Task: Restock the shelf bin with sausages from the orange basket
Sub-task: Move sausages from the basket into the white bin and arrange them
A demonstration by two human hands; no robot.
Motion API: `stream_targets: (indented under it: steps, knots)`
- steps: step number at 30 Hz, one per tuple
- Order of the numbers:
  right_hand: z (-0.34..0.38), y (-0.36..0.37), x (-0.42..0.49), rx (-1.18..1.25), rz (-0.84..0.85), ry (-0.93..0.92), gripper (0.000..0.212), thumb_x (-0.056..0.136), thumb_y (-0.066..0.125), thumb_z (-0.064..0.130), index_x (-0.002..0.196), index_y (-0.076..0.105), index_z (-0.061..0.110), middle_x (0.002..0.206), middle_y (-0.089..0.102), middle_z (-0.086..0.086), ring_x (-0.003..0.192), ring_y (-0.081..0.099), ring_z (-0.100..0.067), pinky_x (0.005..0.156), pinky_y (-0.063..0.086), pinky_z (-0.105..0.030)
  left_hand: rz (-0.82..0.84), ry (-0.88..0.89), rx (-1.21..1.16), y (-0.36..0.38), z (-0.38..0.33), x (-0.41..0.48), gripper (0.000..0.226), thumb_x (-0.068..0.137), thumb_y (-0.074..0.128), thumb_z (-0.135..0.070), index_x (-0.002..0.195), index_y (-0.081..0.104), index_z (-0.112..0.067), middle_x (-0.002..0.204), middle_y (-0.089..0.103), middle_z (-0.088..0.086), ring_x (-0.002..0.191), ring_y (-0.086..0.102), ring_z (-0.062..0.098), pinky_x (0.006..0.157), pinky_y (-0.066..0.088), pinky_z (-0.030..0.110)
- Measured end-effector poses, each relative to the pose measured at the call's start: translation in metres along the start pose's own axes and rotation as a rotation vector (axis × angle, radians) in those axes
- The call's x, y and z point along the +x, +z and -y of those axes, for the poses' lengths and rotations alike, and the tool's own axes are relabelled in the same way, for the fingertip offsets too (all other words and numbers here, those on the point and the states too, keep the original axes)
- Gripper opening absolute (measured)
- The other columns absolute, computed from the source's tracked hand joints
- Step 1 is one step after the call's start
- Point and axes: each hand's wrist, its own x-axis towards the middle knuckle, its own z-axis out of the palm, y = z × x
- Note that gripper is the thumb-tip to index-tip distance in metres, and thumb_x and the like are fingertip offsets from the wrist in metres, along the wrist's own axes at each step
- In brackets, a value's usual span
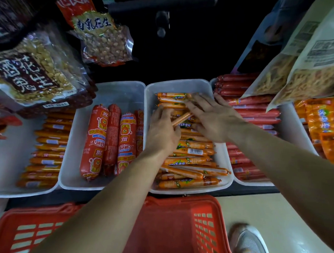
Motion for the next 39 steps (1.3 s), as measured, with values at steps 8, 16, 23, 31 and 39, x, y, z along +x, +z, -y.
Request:
stream_targets:
  steps: [8,16,23,31,39]
  knots:
    - [0.027,-0.003,0.014,-0.212,-0.037,0.147,0.049,0.103,0.031,0.046,0.144,0.038,0.020,0.129,0.064,-0.007,0.127,0.054,-0.031,0.118,0.015,-0.051,0.218,-0.143,0.054,0.003,0.001,0.038,0.091,0.095,0.063,-0.037,0.158,-0.003,-0.036,0.166,-0.014,-0.002,0.153,-0.001,0.026,0.123,0.016,0.045]
    - [0.013,-0.012,0.018,-0.179,-0.017,0.131,0.066,0.092,0.057,0.040,0.152,0.029,0.031,0.148,0.049,-0.001,0.141,0.033,-0.030,0.119,0.011,-0.060,0.116,-0.310,-0.062,-0.003,-0.007,0.027,0.048,0.097,0.060,-0.033,0.142,0.044,-0.030,0.150,0.033,0.007,0.127,0.052,0.031,0.109,0.042,0.040]
    - [0.017,-0.007,0.019,-0.095,-0.007,0.073,0.065,0.100,0.033,0.048,0.159,0.013,0.028,0.164,0.025,-0.001,0.153,0.016,-0.021,0.121,-0.010,-0.056,0.070,-0.292,-0.022,0.004,-0.004,0.017,0.054,0.103,0.045,-0.032,0.153,0.027,-0.026,0.147,0.035,0.010,0.129,0.048,0.031,0.108,0.040,0.040]
    - [0.026,-0.005,0.033,-0.217,0.163,0.156,0.076,0.098,0.009,0.065,0.157,-0.019,0.026,0.168,-0.009,-0.004,0.155,-0.004,-0.024,0.120,-0.009,-0.056,0.088,-0.302,-0.120,0.006,0.004,0.041,0.064,0.105,0.037,-0.018,0.159,0.004,-0.029,0.166,0.011,-0.002,0.148,0.026,0.023,0.119,0.028,0.037]
    - [0.039,-0.026,-0.040,0.232,0.041,-0.023,0.084,0.090,0.040,0.070,0.157,0.017,0.025,0.159,0.033,0.001,0.143,0.035,-0.023,0.117,0.028,-0.041,0.114,-0.088,-0.177,-0.060,-0.010,-0.035,0.055,0.101,0.049,-0.024,0.153,0.034,-0.033,0.155,0.041,-0.008,0.136,0.046,0.015,0.113,0.039,0.036]
